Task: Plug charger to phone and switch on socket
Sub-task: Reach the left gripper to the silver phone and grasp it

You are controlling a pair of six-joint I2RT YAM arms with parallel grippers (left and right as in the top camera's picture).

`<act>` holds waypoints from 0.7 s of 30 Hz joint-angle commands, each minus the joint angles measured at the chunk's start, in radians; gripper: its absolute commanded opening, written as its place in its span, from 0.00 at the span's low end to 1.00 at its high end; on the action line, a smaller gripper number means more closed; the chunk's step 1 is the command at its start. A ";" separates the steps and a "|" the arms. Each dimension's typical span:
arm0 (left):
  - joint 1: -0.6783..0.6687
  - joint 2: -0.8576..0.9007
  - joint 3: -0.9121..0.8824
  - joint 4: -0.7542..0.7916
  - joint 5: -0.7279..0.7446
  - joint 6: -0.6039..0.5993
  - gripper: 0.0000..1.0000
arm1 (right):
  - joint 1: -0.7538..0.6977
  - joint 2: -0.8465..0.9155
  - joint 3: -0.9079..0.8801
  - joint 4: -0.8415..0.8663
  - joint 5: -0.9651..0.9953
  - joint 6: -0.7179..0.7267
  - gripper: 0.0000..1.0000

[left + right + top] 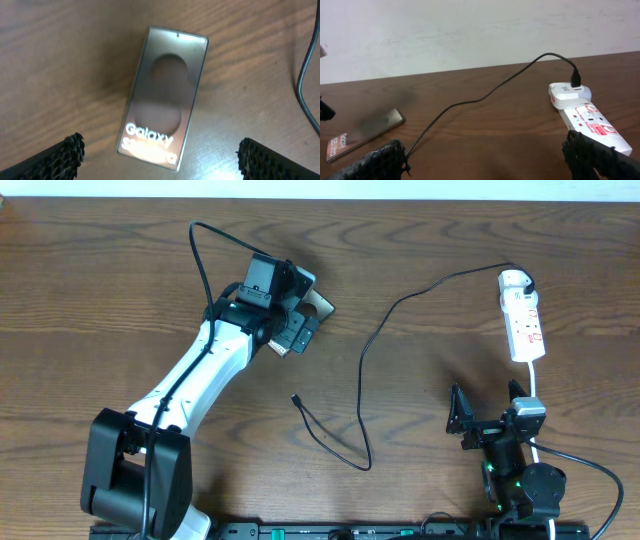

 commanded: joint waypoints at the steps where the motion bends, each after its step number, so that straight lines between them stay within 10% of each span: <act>1: 0.002 0.000 0.018 0.050 -0.008 0.026 1.00 | 0.008 -0.007 -0.005 -0.001 0.004 -0.014 0.99; 21: 0.002 0.389 0.309 -0.109 0.016 0.216 0.99 | 0.008 -0.007 -0.005 -0.001 0.004 -0.014 0.99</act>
